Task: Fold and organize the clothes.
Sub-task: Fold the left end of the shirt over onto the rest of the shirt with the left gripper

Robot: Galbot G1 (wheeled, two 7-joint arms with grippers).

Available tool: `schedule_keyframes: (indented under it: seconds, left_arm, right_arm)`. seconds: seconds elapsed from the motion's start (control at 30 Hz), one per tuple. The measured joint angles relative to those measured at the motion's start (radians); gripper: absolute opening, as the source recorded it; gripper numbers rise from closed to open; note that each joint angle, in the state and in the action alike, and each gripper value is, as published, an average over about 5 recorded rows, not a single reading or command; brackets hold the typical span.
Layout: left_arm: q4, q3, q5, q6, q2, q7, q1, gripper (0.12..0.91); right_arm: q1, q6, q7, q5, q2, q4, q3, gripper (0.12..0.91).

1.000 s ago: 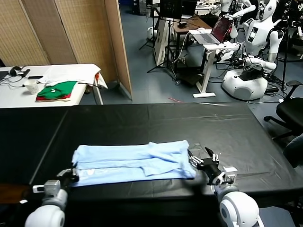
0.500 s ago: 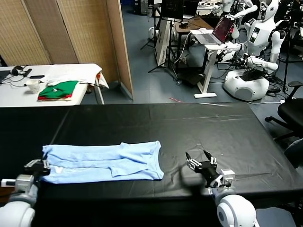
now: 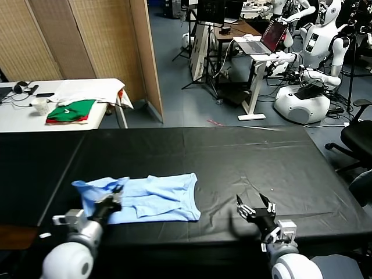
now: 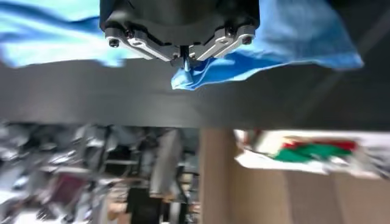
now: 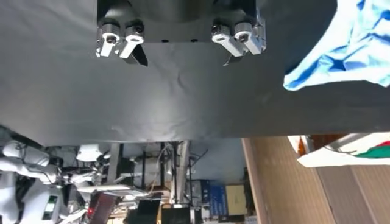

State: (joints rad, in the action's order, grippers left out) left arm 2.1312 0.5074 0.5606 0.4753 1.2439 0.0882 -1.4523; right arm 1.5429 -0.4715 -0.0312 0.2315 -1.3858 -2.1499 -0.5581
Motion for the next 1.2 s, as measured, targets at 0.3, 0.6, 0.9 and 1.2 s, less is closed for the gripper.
schedule_keyframes:
  seconds: [0.3, 0.6, 0.9, 1.2]
  left_arm:
    - [-0.031, -0.188, -0.004, 0.007, 0.085, 0.023, 0.077, 0.171]
    - [-0.078, -0.298, -0.04, 0.011, 0.155, 0.035, 0.144, 0.171]
    - [-0.148, -0.333, -0.14, -0.023, 0.206, 0.021, 0.156, 0.171]
    - [-0.15, -0.345, -0.104, -0.035, 0.227, -0.008, 0.129, 0.581]
  right_arm:
    - [0.004, 0.001, 0.001, -0.014, -0.008, 0.013, -0.006, 0.907]
    - [-0.006, 0.001, 0.006, -0.02, -0.005, 0.024, 0.004, 0.907]
    - [-0.003, -0.009, 0.029, 0.017, 0.037, -0.006, 0.033, 0.907]
    - [-0.012, -0.033, 0.04, 0.111, 0.119, -0.04, 0.073, 0.907]
